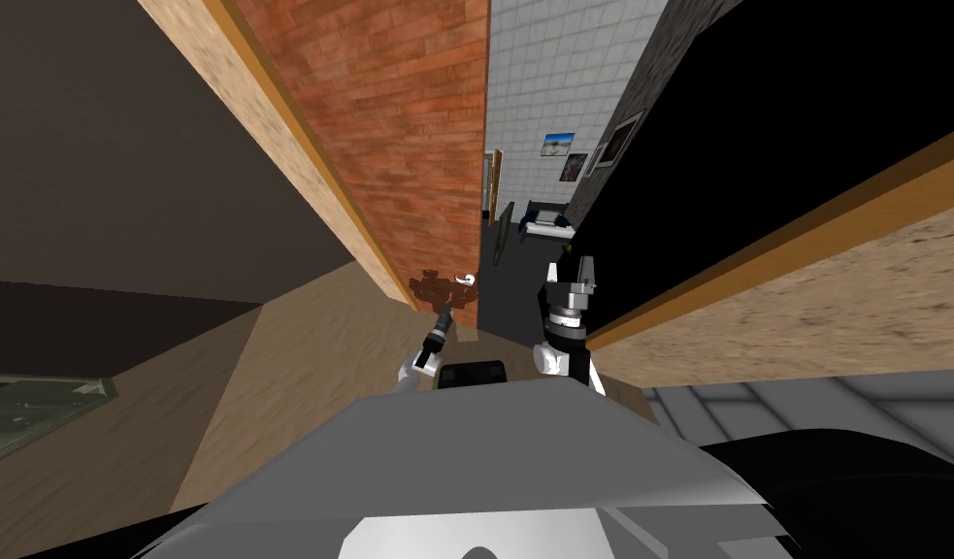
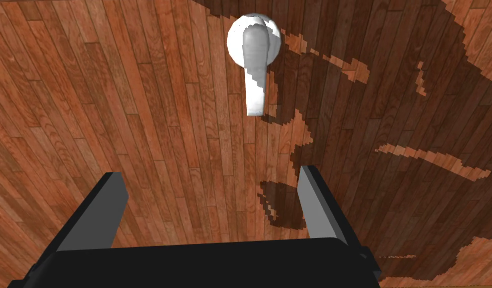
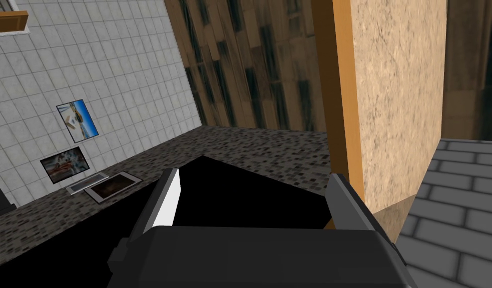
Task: Push the door open
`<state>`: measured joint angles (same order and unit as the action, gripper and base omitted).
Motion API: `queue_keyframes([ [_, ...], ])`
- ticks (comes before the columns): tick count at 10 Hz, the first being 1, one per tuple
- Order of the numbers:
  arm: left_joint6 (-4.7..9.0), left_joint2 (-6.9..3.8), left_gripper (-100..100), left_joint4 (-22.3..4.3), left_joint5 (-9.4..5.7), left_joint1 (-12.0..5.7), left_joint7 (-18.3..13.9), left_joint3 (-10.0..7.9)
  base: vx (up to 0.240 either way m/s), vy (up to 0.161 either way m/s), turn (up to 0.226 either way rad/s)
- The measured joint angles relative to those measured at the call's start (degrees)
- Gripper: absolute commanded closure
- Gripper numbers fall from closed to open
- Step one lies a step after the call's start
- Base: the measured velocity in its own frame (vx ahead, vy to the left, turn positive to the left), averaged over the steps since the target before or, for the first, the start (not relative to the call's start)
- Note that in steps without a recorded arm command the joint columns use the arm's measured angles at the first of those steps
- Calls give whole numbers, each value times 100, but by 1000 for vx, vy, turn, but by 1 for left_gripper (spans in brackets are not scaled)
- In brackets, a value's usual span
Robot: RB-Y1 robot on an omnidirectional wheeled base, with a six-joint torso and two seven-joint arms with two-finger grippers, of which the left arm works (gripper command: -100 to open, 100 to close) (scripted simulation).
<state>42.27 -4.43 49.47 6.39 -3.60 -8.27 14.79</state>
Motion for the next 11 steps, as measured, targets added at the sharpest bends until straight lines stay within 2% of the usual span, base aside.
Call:
queue_keyframes([
  [10, 280, 130, -100, -956, 23, -399, -129, 130, 91, 18, -6],
  [11, 290, 133, -100, -971, 23, -405, -130, 131, 136, -31, -42],
])
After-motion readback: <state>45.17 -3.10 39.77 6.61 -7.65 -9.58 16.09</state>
